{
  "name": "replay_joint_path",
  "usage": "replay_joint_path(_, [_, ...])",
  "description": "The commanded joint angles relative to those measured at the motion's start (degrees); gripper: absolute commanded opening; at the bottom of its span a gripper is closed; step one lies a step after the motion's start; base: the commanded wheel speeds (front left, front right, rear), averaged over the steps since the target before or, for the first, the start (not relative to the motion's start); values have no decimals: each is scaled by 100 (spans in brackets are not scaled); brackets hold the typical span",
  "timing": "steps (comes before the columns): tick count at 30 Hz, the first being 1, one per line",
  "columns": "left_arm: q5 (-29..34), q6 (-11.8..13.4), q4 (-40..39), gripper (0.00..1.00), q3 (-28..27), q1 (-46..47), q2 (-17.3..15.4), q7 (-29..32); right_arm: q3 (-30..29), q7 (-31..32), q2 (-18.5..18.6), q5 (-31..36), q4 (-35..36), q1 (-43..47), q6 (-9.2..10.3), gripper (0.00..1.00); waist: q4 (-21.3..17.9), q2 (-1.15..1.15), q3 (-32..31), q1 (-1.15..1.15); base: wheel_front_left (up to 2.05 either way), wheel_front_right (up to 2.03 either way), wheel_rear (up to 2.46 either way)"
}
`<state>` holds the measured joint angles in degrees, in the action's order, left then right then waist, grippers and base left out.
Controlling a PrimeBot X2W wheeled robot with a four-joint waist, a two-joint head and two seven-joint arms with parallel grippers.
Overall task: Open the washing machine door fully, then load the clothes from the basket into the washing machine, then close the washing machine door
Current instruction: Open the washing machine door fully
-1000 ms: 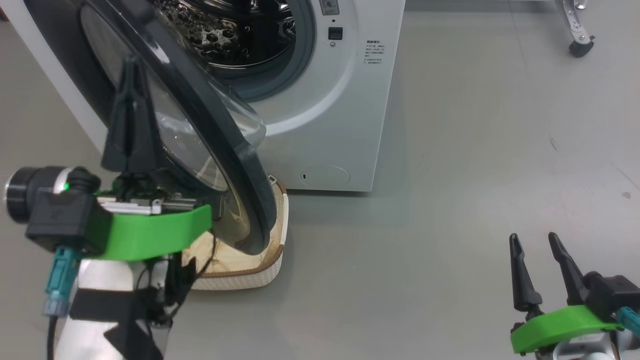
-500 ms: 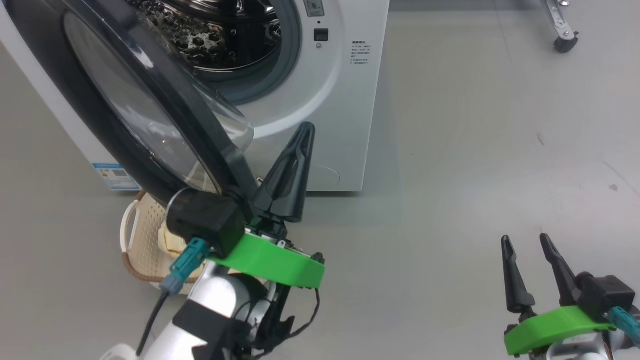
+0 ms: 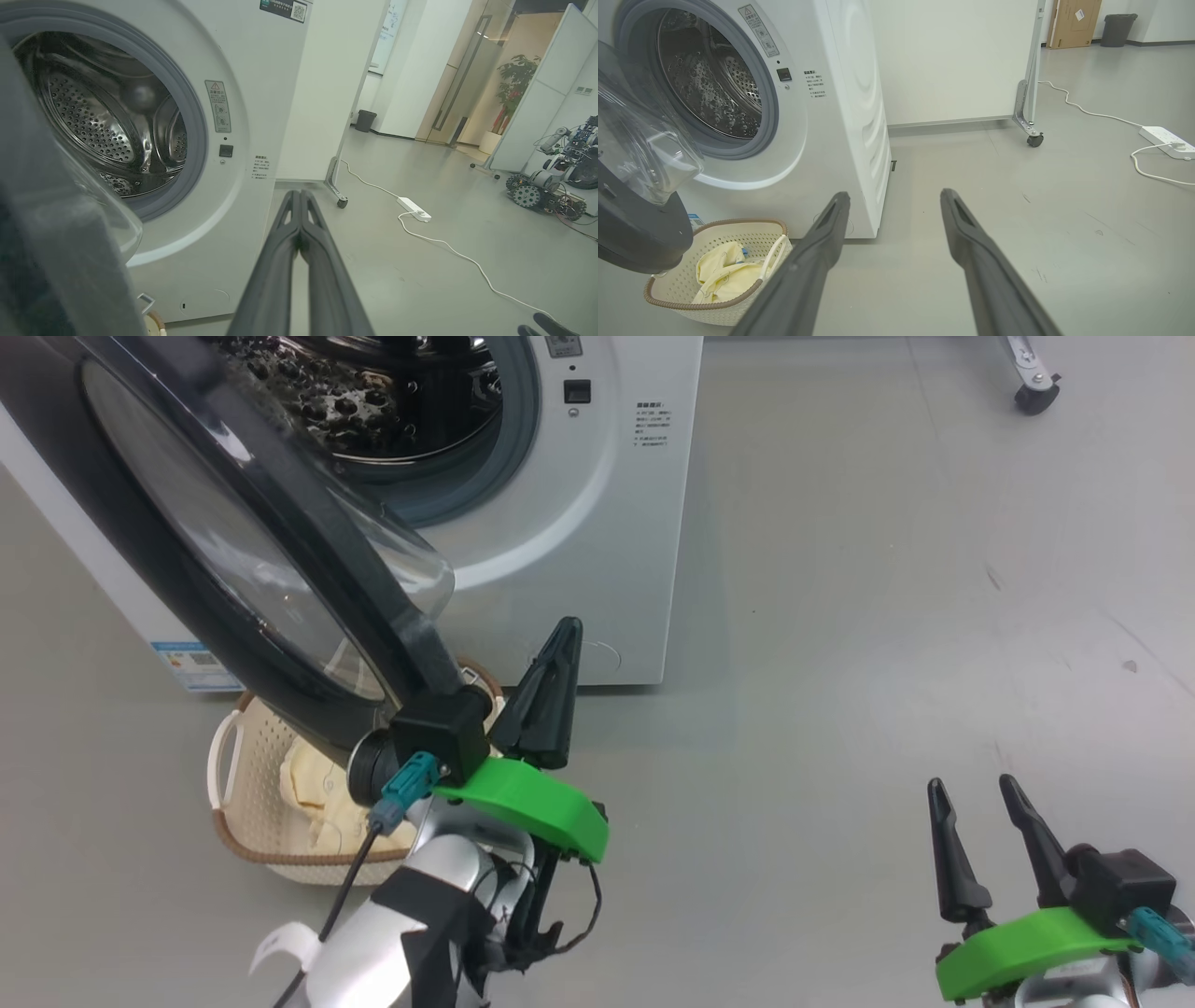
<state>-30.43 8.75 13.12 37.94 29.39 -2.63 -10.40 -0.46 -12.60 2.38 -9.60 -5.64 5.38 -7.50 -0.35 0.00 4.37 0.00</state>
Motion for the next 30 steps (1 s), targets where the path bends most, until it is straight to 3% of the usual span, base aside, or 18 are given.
replay_joint_path(1, [-16,56,-114,0,-176,312,-25,-66,120,-20,50,-34,154,-253,1,100,4,0,2,0,0,0,0])
replay_joint_path(15, [-138,218,1050,0,-425,502,-82,-337,89,-22,50,-27,137,-283,1,100,51,0,66,0,0,0,0])
replay_joint_path(30, [-192,239,1280,0,-507,329,-171,-403,27,-48,50,-59,83,-299,1,100,146,0,81,0,0,0,0])
